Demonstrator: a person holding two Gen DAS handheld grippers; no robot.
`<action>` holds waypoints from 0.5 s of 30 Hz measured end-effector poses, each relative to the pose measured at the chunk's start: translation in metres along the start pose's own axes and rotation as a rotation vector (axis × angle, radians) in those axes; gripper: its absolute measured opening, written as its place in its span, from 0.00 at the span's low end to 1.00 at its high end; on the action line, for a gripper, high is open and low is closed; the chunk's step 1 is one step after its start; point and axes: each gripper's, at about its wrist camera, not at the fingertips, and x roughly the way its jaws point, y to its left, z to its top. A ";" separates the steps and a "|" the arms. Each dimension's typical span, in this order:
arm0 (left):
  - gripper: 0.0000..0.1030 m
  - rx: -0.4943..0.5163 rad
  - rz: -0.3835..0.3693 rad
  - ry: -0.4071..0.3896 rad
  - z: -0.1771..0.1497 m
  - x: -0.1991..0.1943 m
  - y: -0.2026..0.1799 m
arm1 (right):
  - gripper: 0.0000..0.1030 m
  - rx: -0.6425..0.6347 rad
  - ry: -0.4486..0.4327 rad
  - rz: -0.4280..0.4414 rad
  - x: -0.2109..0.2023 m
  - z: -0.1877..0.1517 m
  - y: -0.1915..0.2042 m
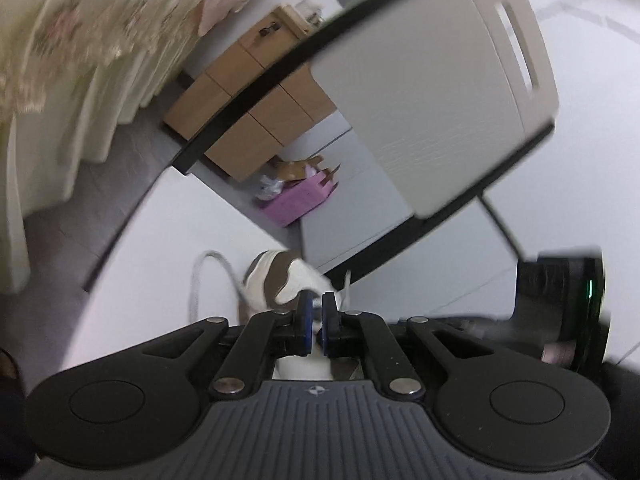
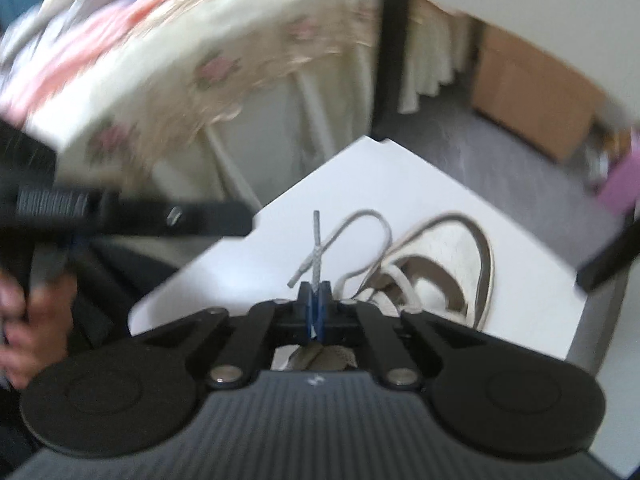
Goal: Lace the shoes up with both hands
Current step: 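Pull the lace end up and away from the sneaker with the right gripper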
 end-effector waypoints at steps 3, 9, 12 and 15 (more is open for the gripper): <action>0.19 0.123 0.012 0.025 -0.013 0.001 -0.018 | 0.03 0.130 -0.010 0.020 -0.003 -0.004 -0.012; 0.19 0.380 0.061 0.072 -0.042 0.019 -0.053 | 0.03 0.231 -0.020 0.029 0.001 -0.005 -0.015; 0.19 0.426 0.092 0.093 -0.048 0.030 -0.057 | 0.03 0.219 -0.024 0.023 0.001 -0.004 -0.012; 0.20 0.429 0.100 0.097 -0.051 0.038 -0.055 | 0.03 0.220 -0.032 0.019 0.000 -0.006 -0.012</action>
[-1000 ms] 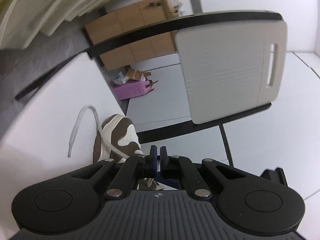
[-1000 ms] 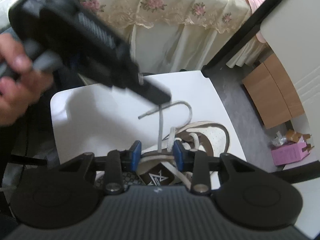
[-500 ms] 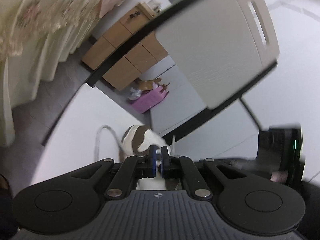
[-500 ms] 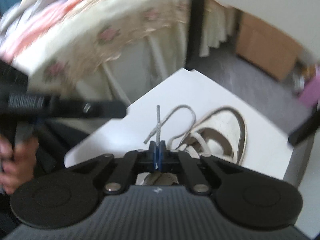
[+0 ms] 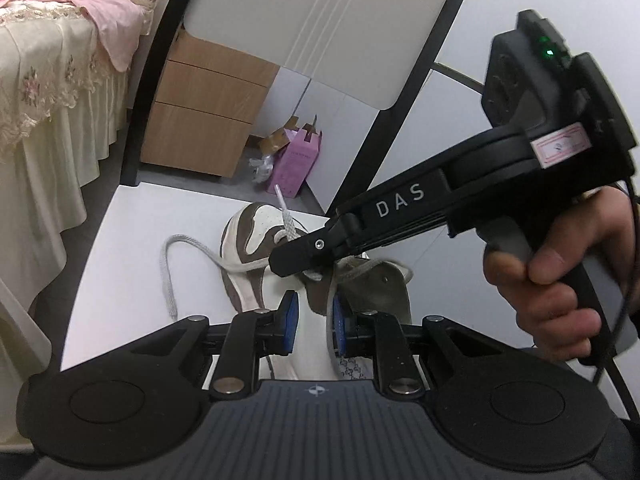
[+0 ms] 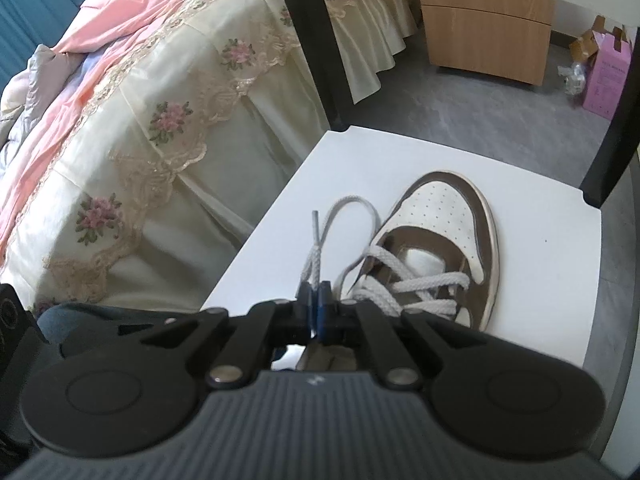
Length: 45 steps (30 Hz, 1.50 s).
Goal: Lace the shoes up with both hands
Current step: 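Pull the lace end up and away from the sneaker with the right gripper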
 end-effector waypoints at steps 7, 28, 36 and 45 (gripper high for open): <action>0.18 0.088 0.020 0.007 -0.003 0.012 -0.008 | 0.03 0.012 -0.068 -0.004 -0.003 -0.008 0.003; 0.18 0.143 0.008 0.011 0.000 0.018 -0.008 | 0.02 -0.256 -0.440 0.026 -0.118 0.025 0.083; 0.18 0.159 0.005 0.008 0.000 0.018 -0.009 | 0.02 -0.366 -0.544 0.053 -0.164 0.052 0.126; 0.18 0.149 0.005 0.010 -0.001 0.019 -0.009 | 0.04 -0.387 -0.452 0.047 -0.148 0.052 0.127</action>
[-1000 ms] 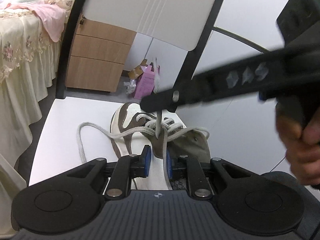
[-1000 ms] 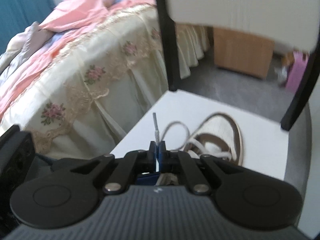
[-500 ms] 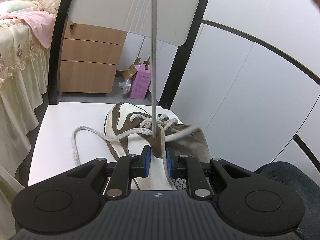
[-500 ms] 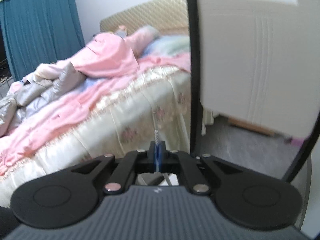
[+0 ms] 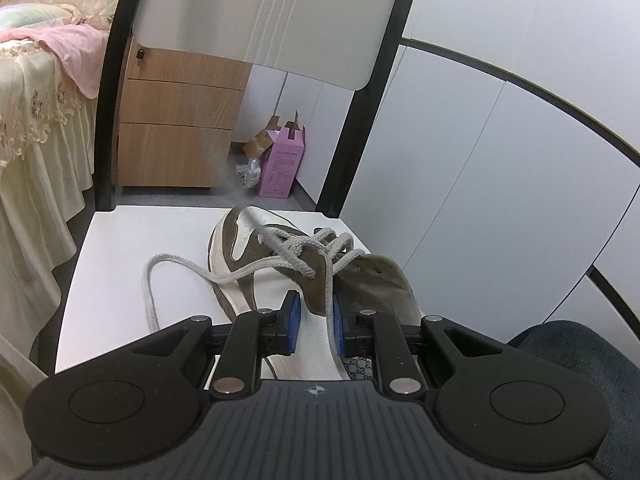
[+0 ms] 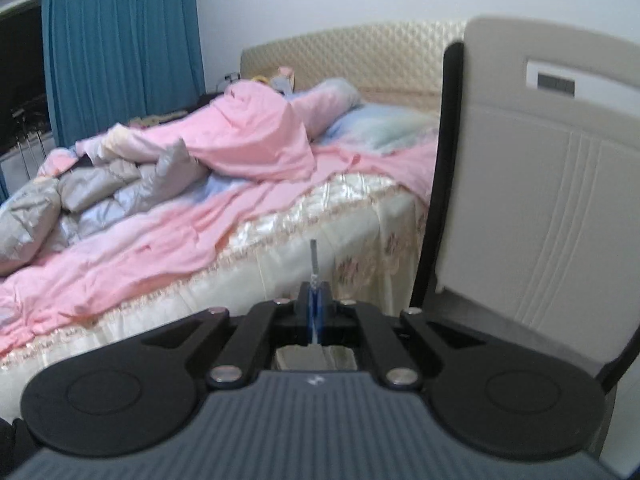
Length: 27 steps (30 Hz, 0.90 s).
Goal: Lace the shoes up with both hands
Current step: 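Pull the lace end up and away from the sneaker with the right gripper, then open the right gripper and release the lace end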
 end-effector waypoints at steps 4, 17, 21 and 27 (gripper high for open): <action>0.18 -0.014 -0.001 -0.003 0.000 -0.001 0.001 | 0.04 0.032 0.068 0.000 0.010 -0.015 -0.004; 0.21 -0.076 -0.008 0.008 -0.002 -0.005 0.003 | 0.54 0.181 0.081 -0.016 -0.010 -0.068 -0.033; 0.21 -0.071 -0.017 -0.002 -0.007 -0.023 0.004 | 0.54 0.307 0.072 -0.115 -0.013 -0.117 -0.061; 0.36 -0.193 -0.002 -0.063 -0.015 -0.053 0.010 | 0.47 0.604 0.097 -0.202 -0.004 -0.199 -0.098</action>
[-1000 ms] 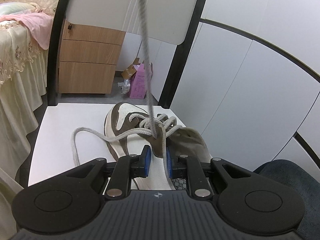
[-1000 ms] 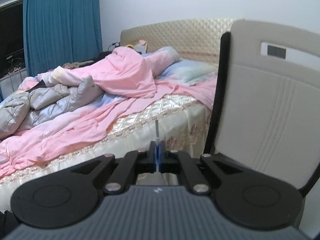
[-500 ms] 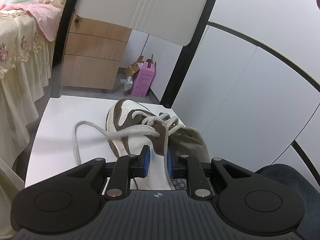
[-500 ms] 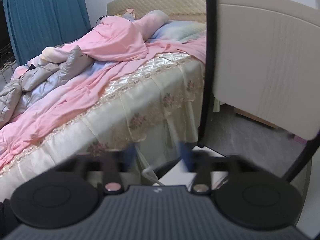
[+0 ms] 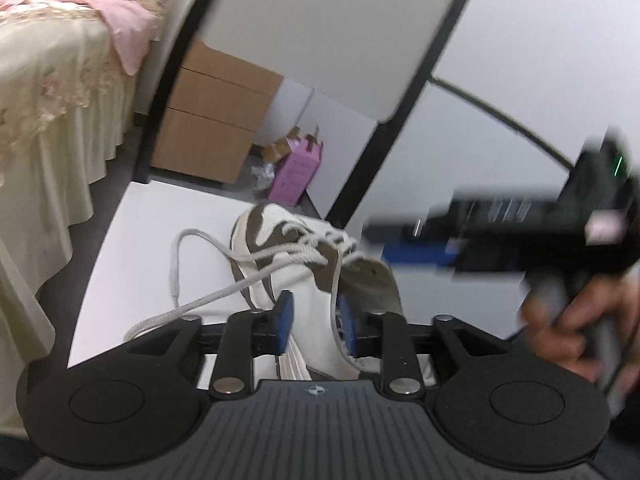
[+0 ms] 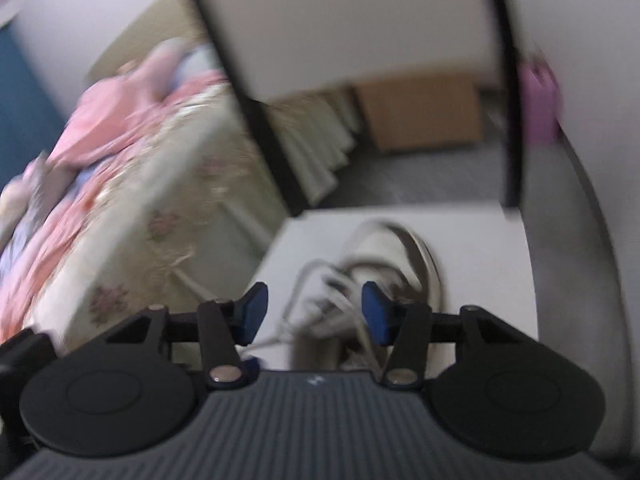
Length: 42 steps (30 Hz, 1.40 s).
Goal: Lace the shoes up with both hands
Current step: 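Open the right gripper and release the lace end, then grasp the loose white lace end beside the sneaker with the left gripper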
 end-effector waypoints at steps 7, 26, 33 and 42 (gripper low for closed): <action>0.46 -0.083 0.111 -0.067 0.006 -0.016 0.006 | 0.33 0.032 -0.042 0.005 -0.006 -0.027 -0.021; 0.45 -0.072 0.380 0.147 0.050 0.087 0.040 | 0.30 0.171 -0.009 0.081 -0.007 -0.018 -0.052; 0.43 -0.058 0.420 0.188 0.045 0.102 0.042 | 0.32 0.228 0.015 0.091 -0.014 -0.014 -0.067; 0.28 -0.037 0.451 0.227 0.045 0.114 0.043 | 0.39 0.208 0.051 0.183 -0.009 -0.014 -0.057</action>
